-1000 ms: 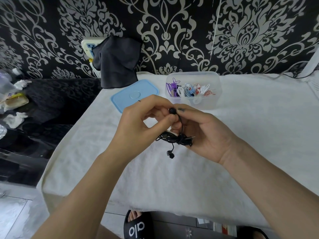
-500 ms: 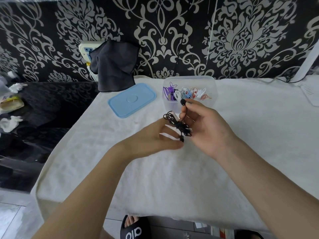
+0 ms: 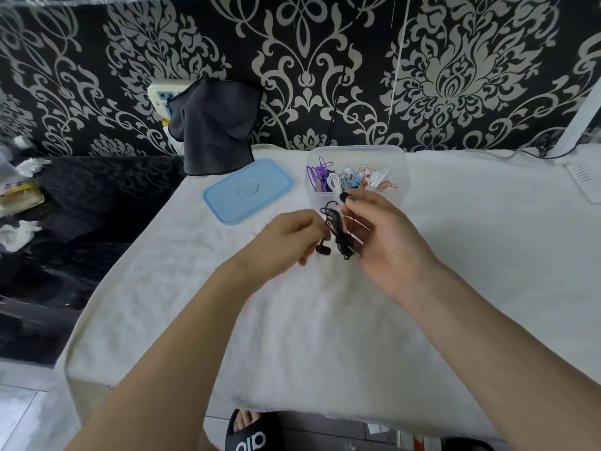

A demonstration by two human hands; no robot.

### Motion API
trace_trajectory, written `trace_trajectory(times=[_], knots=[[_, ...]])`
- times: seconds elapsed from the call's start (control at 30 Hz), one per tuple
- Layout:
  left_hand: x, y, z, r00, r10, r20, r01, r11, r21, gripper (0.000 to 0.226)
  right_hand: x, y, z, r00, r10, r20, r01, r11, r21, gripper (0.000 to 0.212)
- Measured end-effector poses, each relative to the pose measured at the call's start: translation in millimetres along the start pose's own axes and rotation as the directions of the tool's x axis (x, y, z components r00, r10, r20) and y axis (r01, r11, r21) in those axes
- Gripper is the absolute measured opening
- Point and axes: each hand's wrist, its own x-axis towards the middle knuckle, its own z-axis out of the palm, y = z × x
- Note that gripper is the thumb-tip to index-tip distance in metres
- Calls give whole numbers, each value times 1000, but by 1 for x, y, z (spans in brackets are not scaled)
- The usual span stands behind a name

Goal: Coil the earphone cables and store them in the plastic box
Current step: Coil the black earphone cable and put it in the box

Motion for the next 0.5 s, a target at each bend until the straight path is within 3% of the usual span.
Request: trace_trajectory(times=[0.1, 0.2, 0.4, 0.5], knots=[[1, 6, 0, 998, -17, -60, 3, 974, -225, 27, 1, 3, -2, 998, -35, -45, 32, 997, -68, 15], [2, 9, 3, 997, 9, -72, -30, 952, -304, 23, 1, 9, 1, 998, 8, -64, -11, 999, -49, 14], [14, 9, 22, 960, 5, -280, -52, 985, -162, 14, -5, 13, 8, 989, 128, -75, -123, 991, 60, 17], [21, 10, 34, 923, 31, -384, -50, 998, -39, 17, -1, 15, 8, 985, 141, -98, -135, 988, 70, 45]])
